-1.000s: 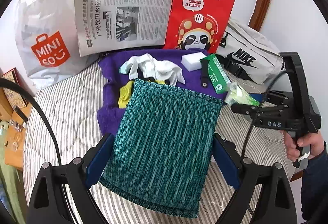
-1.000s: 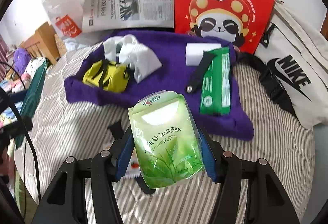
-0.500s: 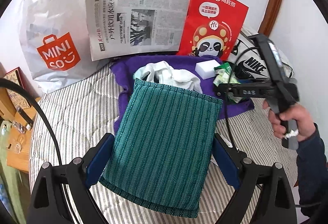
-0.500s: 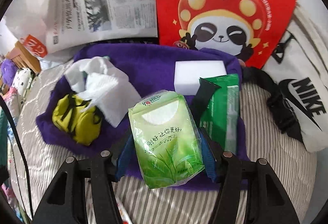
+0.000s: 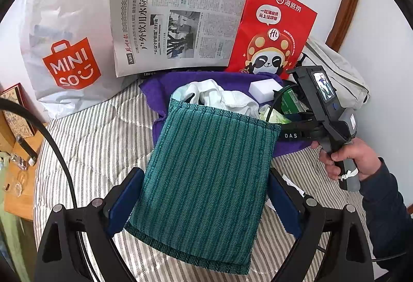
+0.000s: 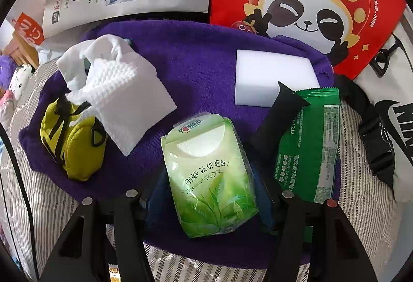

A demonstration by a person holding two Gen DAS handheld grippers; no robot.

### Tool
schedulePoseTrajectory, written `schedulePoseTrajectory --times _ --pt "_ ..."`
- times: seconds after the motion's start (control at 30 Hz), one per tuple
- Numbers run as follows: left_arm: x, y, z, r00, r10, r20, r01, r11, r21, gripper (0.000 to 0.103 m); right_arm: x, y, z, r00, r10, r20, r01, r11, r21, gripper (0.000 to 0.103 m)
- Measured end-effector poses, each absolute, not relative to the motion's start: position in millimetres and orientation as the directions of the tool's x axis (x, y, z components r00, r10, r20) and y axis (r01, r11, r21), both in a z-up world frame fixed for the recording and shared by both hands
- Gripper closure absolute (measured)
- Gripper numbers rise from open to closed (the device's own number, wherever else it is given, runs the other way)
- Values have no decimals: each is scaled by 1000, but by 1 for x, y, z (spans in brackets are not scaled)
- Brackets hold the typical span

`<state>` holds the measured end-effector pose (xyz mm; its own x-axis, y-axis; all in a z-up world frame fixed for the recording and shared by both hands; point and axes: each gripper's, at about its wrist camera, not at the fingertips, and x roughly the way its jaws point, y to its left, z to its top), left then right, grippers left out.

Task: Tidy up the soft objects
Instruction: 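Carry the tissue pack onto the towel with the right tool while the left tool carries the pad, then lower the teal pad onto the towel and open the left tool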

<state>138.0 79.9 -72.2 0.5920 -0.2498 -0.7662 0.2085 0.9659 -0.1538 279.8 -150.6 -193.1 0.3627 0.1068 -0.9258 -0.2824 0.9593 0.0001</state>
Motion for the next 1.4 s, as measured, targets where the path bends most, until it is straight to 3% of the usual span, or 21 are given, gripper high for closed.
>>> schedulePoseTrajectory --times 0.07,0.27,0.87,1.03,1.23,1.4 --pt "140 80 -72 591 -252 -767 210 965 -155 10 279 -150 -194 356 109 -928 -291 957 0 34" --pt "146 75 -75 585 -256 -770 213 964 -158 10 270 -155 -196 331 126 -935 -307 951 20 30" --pt "190 30 -76 551 -272 -789 280 951 -132 10 216 -228 -131 451 106 -886 -238 971 -5 30" --pt "228 1 -78 537 -252 -805 302 948 -96 10 197 -246 -131 461 67 -885 -212 977 -37 30" --pt "274 -26 -85 509 -268 -818 308 944 -117 10 175 -265 -142 442 104 -891 -166 986 33 30" --pt "309 -58 -102 480 -222 -848 346 937 -49 10 169 -271 -154 417 114 -902 -152 987 55 30"
